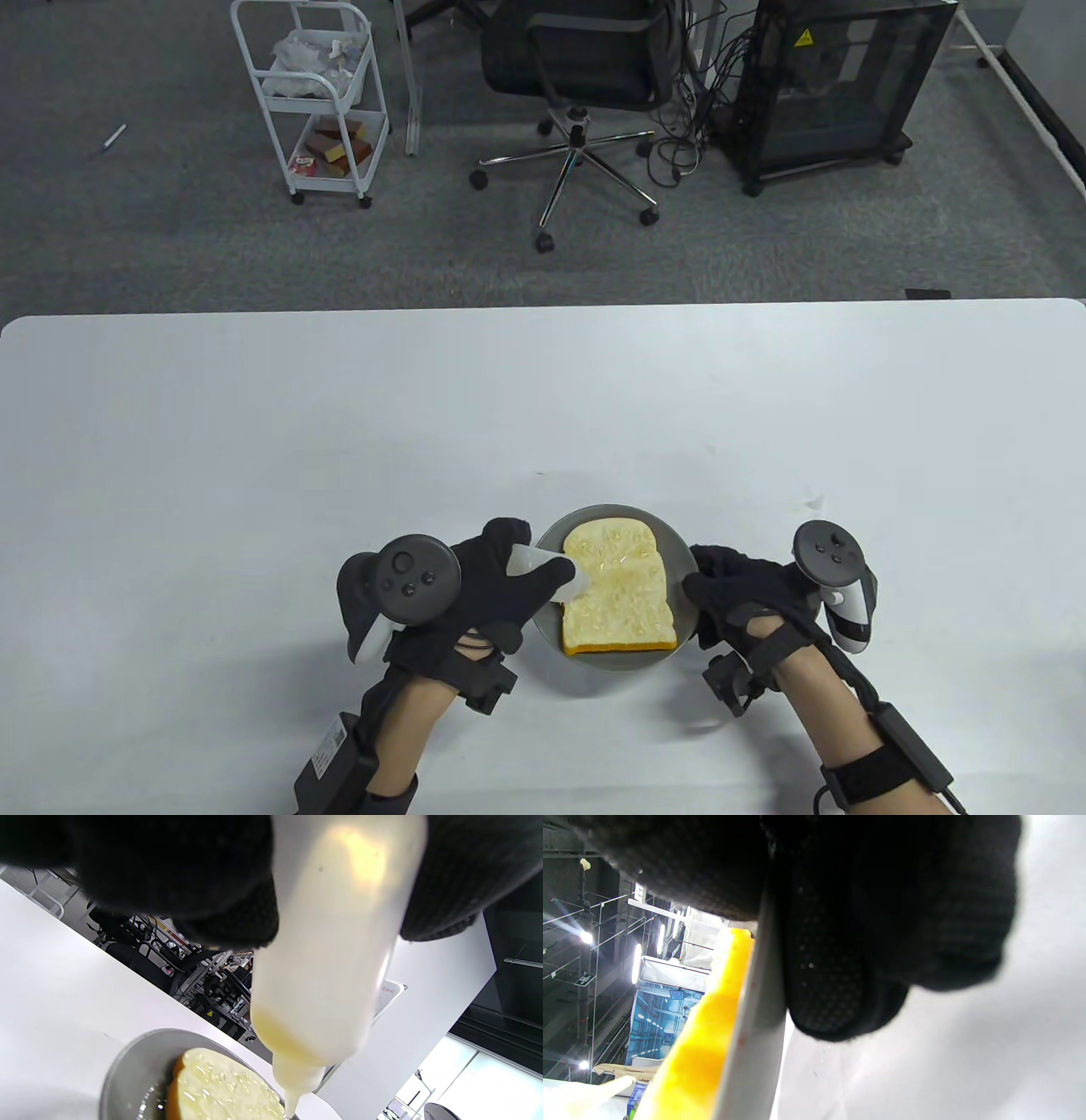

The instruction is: Squeeze honey bottle to draw zigzag on toast

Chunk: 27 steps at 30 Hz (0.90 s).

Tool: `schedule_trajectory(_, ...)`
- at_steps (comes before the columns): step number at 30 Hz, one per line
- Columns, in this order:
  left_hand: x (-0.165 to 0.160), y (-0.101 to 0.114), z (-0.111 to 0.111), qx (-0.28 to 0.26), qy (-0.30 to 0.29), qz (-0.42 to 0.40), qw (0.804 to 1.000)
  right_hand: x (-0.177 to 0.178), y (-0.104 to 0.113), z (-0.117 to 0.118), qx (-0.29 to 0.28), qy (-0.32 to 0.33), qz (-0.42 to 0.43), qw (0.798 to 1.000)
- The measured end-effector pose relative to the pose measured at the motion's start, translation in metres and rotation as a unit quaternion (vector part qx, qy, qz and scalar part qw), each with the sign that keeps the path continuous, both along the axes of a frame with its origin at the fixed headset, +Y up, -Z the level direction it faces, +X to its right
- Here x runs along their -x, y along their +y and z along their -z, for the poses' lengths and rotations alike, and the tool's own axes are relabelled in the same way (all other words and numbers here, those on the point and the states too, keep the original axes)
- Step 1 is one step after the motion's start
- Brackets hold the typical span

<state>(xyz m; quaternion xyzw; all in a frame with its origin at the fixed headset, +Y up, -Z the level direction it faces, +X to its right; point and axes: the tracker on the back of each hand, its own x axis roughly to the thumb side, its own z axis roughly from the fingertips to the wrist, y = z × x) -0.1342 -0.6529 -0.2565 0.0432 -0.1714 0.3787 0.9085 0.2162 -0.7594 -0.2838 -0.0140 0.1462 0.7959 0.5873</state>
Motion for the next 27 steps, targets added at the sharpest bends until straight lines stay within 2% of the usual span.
schedule_trajectory(19,-0.031,-0.006,-0.003,0.001,-0.038,0.012,0.999,0.003,-0.003,-0.001,0.002,0.003,-0.004,1.000)
schedule_trajectory(27,-0.042,-0.003,-0.007,-0.016,-0.042,0.027,0.999,0.004,-0.003,-0.001,0.001,0.006,-0.005,1.000)
